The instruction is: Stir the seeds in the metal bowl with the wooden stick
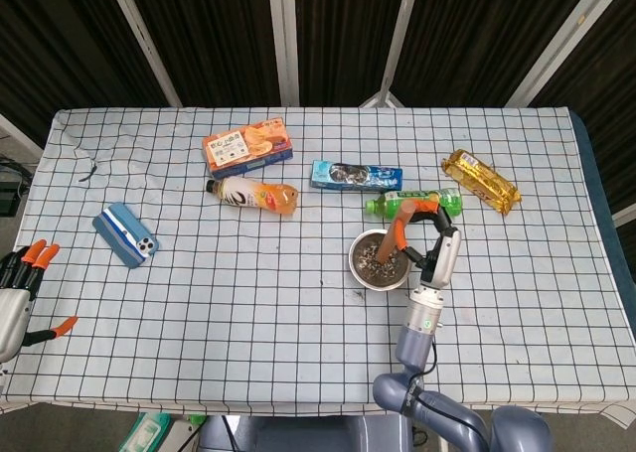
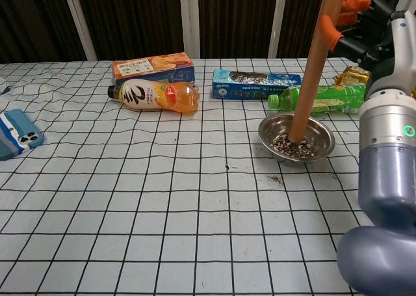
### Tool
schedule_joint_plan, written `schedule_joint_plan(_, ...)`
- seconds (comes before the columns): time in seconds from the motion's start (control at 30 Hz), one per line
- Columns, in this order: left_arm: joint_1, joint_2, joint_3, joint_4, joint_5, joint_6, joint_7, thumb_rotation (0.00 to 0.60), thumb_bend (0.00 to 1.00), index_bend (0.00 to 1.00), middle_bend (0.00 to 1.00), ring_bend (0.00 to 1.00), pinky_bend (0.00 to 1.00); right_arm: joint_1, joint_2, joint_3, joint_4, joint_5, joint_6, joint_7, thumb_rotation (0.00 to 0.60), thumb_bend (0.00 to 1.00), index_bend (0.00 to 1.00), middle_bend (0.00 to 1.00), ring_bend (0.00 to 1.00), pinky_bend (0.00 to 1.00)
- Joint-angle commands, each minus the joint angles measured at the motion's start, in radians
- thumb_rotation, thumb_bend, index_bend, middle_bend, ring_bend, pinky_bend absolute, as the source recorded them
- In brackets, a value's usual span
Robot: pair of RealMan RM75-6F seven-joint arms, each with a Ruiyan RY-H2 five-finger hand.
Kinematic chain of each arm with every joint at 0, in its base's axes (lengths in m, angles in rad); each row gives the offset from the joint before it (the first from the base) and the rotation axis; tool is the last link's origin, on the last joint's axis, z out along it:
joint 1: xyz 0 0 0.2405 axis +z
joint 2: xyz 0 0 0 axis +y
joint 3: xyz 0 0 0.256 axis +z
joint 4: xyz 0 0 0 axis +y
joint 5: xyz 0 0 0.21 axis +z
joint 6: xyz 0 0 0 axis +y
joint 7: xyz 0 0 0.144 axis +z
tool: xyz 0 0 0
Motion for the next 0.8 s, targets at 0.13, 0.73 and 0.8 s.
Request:
schedule_joint_plan(0.13, 0.000, 0.000, 0.000, -0.001, 0.000, 0.000, 0.002, 0.600, 0.13, 0.03, 0.00, 0.00, 0.00, -0.008, 0.006, -0.010, -0.010, 0.001, -0.004, -0.014, 0.600, 0.75, 0.71, 0.60, 0.55, 0.54)
schedule_joint_plan(0.73, 0.001, -0.001, 0.001, 0.006, 0.001, 0.001, -0.004, 0.600, 0.13, 0.03, 0.00, 0.00, 0.00, -0.008, -0.054, -0.039, 0.117, 0.003, -0.019, 0.032, 0.600, 0.75, 0.71, 0.60, 0.55, 0.54)
schedule_joint_plan(0.8, 0.001, -0.001, 0.001, 0.006, 0.002, 0.002, -0.005, 0.600, 0.13, 0.03, 0.00, 0.00, 0.00, -0.002, -0.050, -0.034, 0.111, -0.001, -0.013, 0.032, 0.600, 0.75, 0.71, 0.60, 0.55, 0.54)
